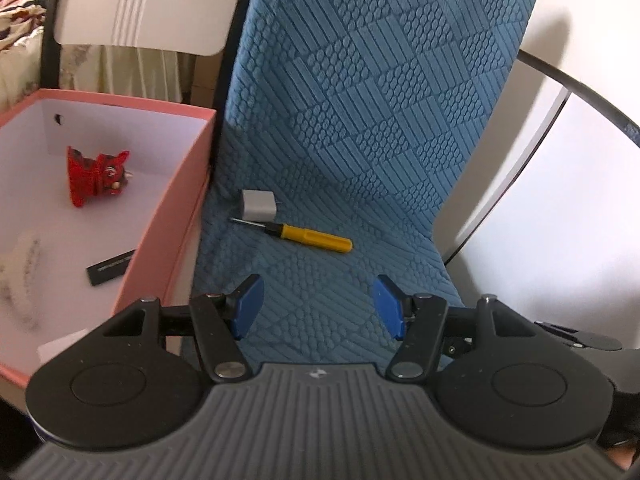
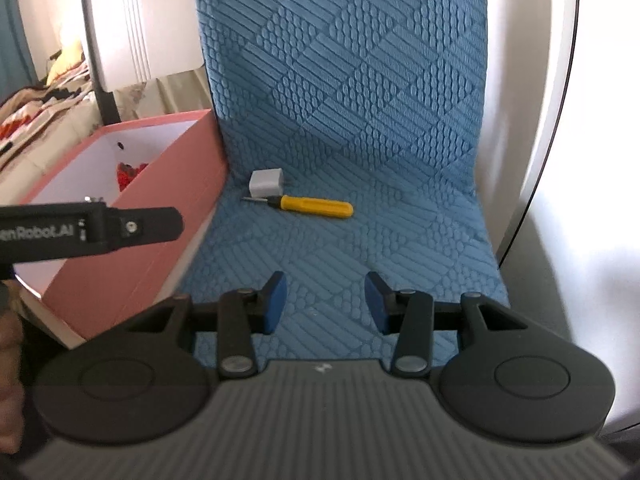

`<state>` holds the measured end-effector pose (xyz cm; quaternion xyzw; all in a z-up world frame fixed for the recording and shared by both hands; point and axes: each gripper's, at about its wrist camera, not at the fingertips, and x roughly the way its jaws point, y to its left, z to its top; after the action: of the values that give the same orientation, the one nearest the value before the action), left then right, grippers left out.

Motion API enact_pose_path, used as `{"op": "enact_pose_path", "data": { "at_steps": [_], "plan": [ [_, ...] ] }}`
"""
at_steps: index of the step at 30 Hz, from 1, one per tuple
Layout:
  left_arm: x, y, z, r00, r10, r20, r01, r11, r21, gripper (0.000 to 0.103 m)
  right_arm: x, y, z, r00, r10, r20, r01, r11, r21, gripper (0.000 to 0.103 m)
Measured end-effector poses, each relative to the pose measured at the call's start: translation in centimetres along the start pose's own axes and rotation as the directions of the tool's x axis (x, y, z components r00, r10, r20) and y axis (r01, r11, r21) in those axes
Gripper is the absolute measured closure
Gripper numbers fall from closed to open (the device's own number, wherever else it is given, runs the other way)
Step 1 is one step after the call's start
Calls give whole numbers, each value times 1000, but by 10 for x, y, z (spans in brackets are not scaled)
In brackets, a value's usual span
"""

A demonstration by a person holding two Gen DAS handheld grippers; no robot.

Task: Organize rigid objects
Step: 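Withdraw both grippers from the box back toward the chair seat, then grasp the white plug charger with the left gripper while the right gripper grasps the yellow screwdriver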

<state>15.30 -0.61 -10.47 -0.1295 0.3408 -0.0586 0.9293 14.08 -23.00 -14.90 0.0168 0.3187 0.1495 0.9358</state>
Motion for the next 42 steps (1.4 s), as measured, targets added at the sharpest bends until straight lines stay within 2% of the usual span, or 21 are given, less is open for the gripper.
{"op": "enact_pose_path", "data": {
  "at_steps": [10,17,20,32,38,42],
  "plan": [
    [49,-5,23,1000,-1,-13,1,1000,-4,38,37,-11,19,1000,-4,-31,3,999,-37,57],
    [86,0,37,1000,9,-27,-10,999,-33,48,71,-18,28,999,25,-48,-26,999,-24,57],
    [103,2,39,999,18,-40,-20,999,-48,50,88,-18,32,998,33,-50,-35,999,-32,57],
    [170,14,59,989,138,-59,-140,990,-24,49,157,-19,52,994,83,-67,-92,986,-142,58],
    [192,18,65,984,167,-65,-168,986,-14,48,179,-17,59,989,125,-79,-137,976,-167,58],
    [205,24,69,978,200,-64,-201,980,-5,48,181,-10,63,987,152,-53,-160,963,-215,58]
  ]
}}
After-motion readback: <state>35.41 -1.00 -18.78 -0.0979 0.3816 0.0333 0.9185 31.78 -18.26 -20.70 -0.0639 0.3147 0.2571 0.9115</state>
